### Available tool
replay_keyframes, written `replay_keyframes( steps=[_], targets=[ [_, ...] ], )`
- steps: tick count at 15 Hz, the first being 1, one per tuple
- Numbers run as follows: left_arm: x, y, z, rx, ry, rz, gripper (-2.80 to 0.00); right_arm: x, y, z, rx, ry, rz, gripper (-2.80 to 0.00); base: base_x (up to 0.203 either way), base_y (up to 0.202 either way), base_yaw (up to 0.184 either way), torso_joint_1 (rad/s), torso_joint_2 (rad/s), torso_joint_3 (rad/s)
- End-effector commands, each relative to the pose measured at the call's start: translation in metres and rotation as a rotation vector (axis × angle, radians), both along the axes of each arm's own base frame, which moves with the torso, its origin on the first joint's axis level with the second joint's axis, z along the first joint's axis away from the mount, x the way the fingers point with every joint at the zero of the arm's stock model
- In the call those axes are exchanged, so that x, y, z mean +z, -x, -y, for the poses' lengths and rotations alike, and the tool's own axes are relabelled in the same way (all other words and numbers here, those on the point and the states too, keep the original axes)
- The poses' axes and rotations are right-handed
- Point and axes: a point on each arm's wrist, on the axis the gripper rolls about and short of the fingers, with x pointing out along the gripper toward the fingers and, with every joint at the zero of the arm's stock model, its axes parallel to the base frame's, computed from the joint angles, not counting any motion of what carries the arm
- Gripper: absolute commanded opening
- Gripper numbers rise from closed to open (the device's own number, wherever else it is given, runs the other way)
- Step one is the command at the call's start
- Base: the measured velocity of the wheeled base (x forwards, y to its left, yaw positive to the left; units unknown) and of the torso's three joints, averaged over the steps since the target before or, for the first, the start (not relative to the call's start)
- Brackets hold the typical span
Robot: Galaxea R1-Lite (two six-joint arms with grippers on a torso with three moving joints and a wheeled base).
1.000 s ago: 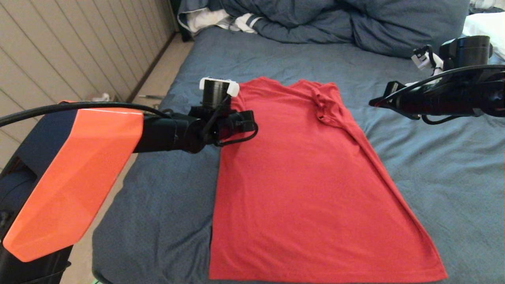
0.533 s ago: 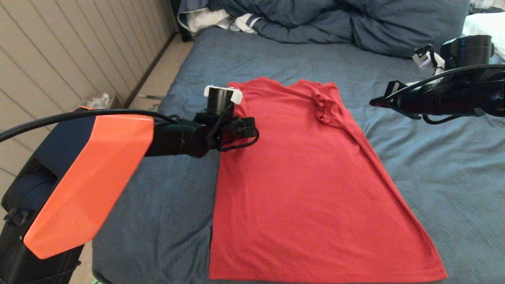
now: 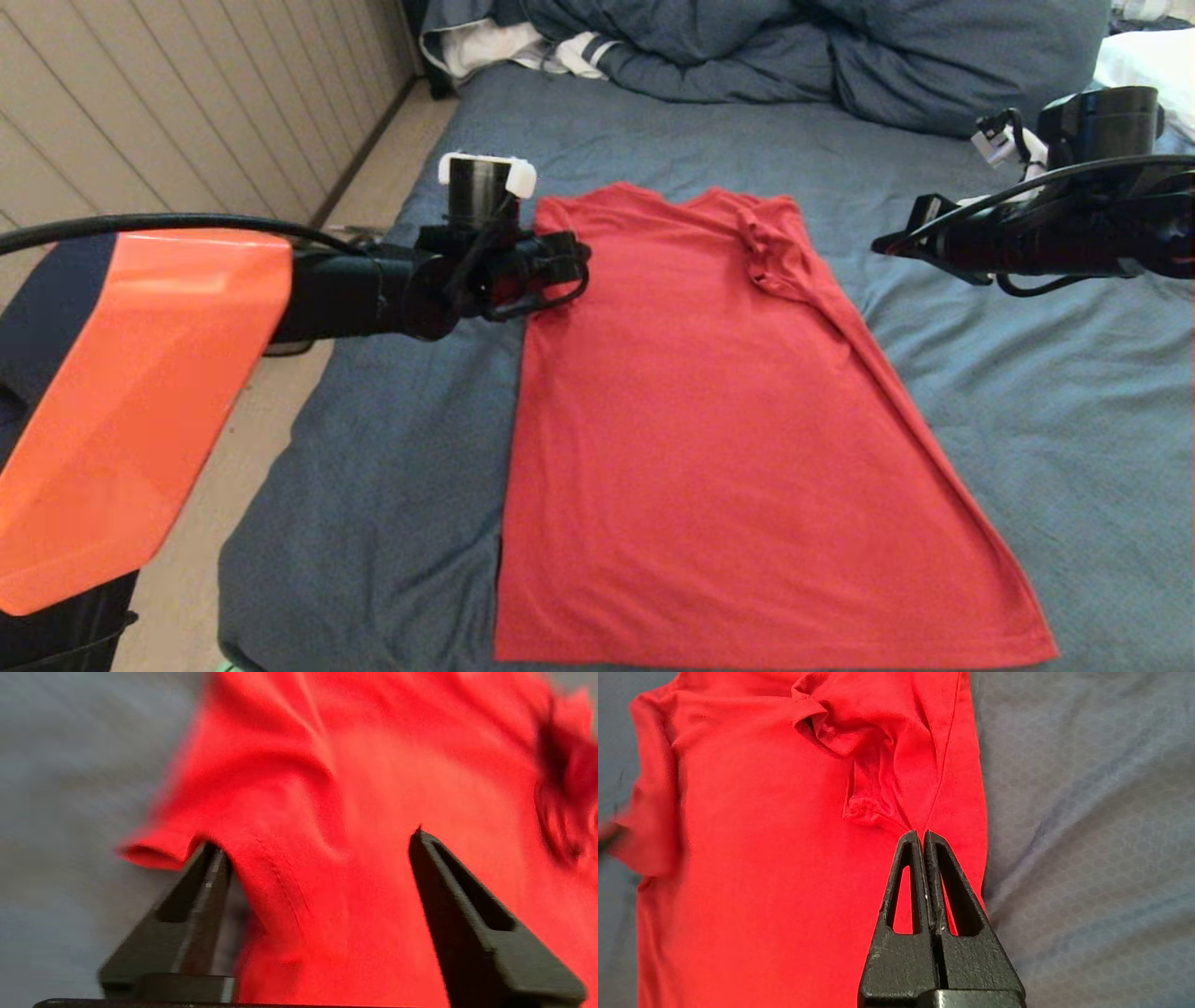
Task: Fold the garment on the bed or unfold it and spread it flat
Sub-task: Fold the red T-shirt
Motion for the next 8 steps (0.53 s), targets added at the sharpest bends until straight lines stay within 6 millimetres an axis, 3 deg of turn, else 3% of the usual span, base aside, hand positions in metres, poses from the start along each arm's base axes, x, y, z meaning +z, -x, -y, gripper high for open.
replay_keyframes(
  steps=[1, 4, 8],
  targets=[
    [0.024, -0.002, -0.027, 0.053, 0.028, 0.045, 0.0, -0.001, -0.001, 0.0, 0.004, -0.002, -0.004, -2.8, 0.0, 0.0, 0.0, 0.0, 0.0, 0.0],
    [0.013, -0.017, -0.049, 0.101, 0.019, 0.021, 0.0, -0.003, -0.003, -0.002, 0.008, 0.001, 0.01, -2.8, 0.0, 0.0, 0.0, 0.0, 0.0, 0.0],
    [0.003, -0.024, -0.047, 0.101, 0.021, 0.001, 0.0, -0.004, -0.004, -0.003, 0.009, 0.001, 0.011, -2.8, 0.0, 0.0, 0.0, 0.0, 0.0, 0.0]
  ],
)
